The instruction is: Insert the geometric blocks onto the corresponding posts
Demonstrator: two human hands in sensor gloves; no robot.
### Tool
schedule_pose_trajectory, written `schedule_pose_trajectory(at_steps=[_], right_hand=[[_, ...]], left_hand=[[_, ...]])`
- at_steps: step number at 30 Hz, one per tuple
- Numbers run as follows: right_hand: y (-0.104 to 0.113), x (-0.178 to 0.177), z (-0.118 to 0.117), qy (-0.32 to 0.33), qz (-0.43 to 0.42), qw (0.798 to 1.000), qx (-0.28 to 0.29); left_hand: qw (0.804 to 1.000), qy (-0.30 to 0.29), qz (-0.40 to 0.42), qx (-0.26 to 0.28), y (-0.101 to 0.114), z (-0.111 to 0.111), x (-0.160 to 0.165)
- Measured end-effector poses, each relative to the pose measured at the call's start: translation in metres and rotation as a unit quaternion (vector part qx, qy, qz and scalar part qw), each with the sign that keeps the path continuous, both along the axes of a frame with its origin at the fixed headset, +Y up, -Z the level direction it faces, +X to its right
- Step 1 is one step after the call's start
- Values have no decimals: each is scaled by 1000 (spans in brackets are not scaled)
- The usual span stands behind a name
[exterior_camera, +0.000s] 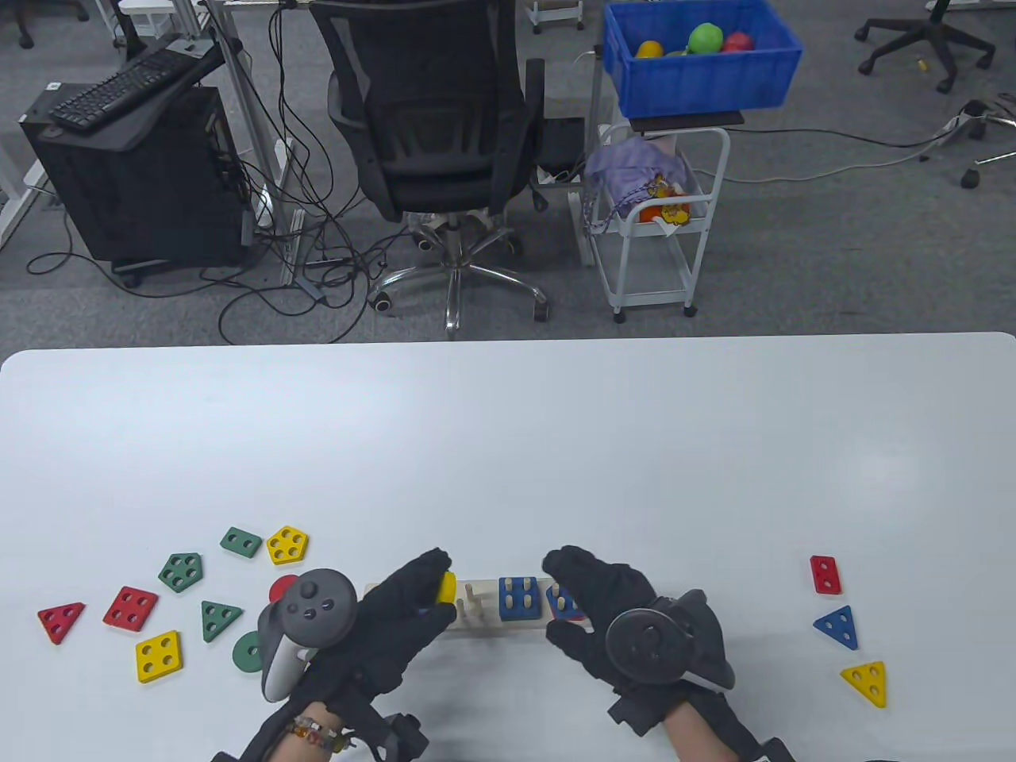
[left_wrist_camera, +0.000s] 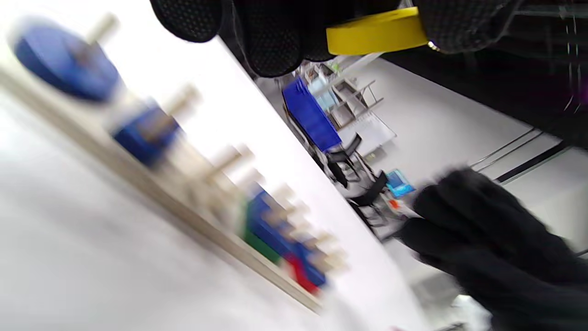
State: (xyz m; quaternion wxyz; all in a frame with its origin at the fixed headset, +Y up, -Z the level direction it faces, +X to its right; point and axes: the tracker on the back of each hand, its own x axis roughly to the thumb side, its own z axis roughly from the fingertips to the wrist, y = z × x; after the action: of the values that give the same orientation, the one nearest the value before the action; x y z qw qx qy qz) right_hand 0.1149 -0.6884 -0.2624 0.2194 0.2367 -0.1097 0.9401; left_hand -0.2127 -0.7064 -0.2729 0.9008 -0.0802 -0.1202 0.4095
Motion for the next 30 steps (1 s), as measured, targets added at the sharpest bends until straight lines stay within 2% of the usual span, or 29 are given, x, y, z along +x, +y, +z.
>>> schedule_pose_trajectory(at_steps=[2, 3, 5, 8, 11, 20, 27, 30], right_hand=[[-2, 20, -8, -44, 30, 999, -11], [-2, 25, -10, -54, 40, 998, -13], [-4, 39, -13, -86, 72, 993, -21], [-7, 52, -16, -118, 109, 987, -27], [-11, 58, -18, -128, 115, 984, -41], [-19, 56, -22, -123, 129, 981, -71], [-22, 57, -23, -122, 133, 980, -84], [-24, 59, -24, -124, 131, 979, -93]], left_hand=[[995, 31, -94, 34, 0, -3, -14], [992, 37, -115, 39, -1, -3, -17], [973, 49, -220, 54, -5, -7, -25], [949, 48, -306, 53, -17, -12, -26], [940, 46, -336, 47, -25, -14, -23], [932, 54, -355, 46, -35, -18, -18], [923, 73, -375, 47, -35, -17, -16], [922, 54, -383, 26, -35, -17, -16]])
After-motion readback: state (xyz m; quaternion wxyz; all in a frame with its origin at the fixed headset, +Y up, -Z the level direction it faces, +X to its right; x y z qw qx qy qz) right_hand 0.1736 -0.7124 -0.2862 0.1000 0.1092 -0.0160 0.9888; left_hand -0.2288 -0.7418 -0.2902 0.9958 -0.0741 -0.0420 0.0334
